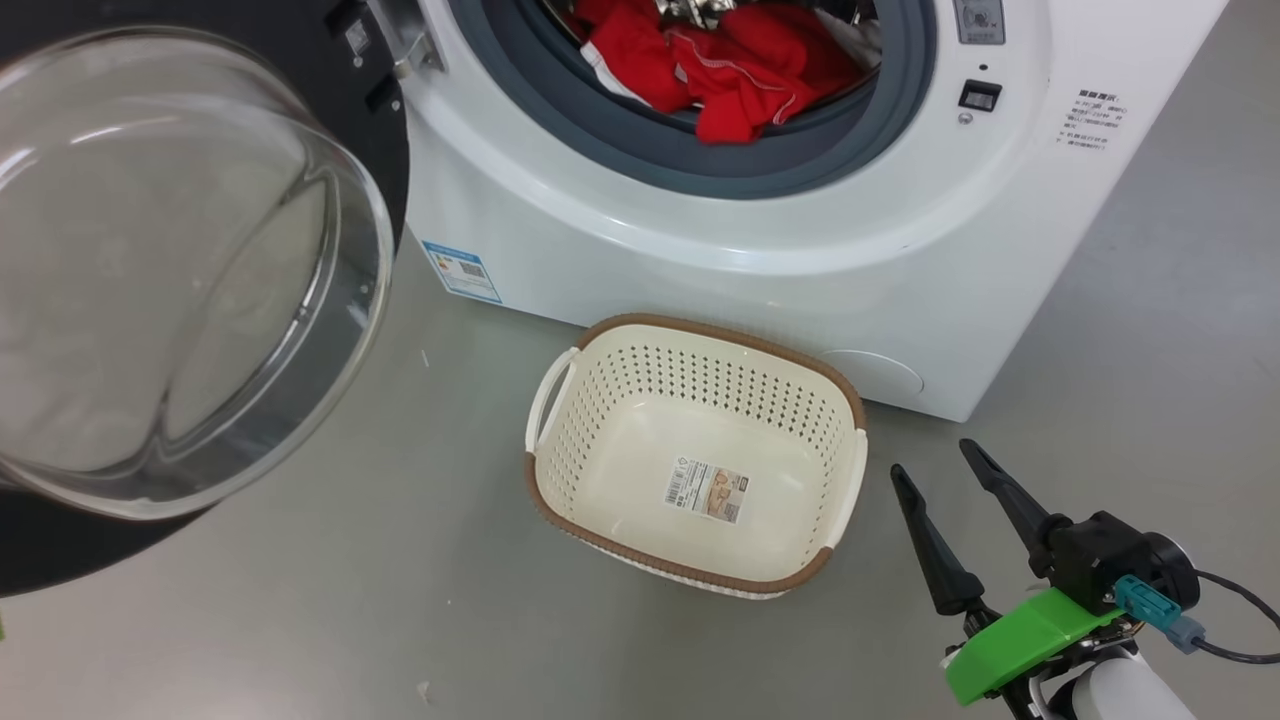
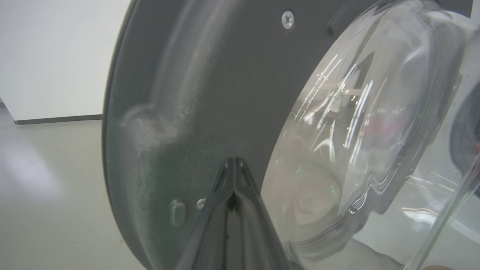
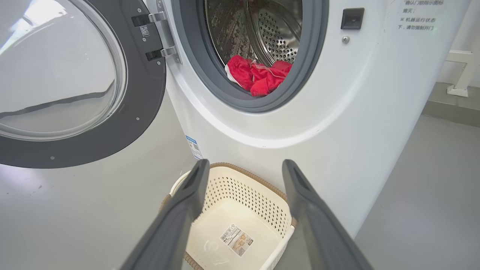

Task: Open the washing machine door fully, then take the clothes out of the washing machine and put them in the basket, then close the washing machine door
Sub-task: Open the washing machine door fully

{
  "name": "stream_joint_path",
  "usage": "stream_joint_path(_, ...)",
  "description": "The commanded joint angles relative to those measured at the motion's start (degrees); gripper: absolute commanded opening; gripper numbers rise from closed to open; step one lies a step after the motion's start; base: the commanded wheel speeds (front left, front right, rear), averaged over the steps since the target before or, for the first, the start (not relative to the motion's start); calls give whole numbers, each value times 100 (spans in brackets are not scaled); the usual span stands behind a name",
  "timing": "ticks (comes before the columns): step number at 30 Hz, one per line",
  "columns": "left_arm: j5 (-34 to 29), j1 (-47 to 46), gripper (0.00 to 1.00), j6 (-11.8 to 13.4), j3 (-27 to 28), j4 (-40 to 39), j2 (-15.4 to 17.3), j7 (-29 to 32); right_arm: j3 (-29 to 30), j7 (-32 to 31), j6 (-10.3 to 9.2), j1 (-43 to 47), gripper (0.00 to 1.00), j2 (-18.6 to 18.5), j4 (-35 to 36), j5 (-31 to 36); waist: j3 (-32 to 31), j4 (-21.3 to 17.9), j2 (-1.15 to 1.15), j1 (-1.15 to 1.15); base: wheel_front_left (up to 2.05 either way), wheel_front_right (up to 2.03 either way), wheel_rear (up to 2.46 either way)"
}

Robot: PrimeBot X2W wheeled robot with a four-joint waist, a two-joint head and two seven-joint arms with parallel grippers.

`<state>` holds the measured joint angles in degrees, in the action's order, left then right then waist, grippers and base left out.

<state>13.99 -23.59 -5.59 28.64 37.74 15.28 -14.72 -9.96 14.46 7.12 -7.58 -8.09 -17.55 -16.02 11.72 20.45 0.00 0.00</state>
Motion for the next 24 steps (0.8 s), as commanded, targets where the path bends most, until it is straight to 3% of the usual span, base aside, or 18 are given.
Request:
stream_joint_path(1,-57,-158,0,-1,241,-77,407,-28,-121,54,36,-176,100,-23,140,44,46,-32,0,0,0,0,0)
stream_joint_path(15,-256,-774,0,-150,699,763,882,-28,-181,54,36,-387,100,-76,140,116,344,-149,0,0,0,0,0)
stream_joint_path(24,-312,-835,0,-186,767,863,859,-28,-163,54,36,-379,100,-66,94,107,266,-147,0,0,0,0,0)
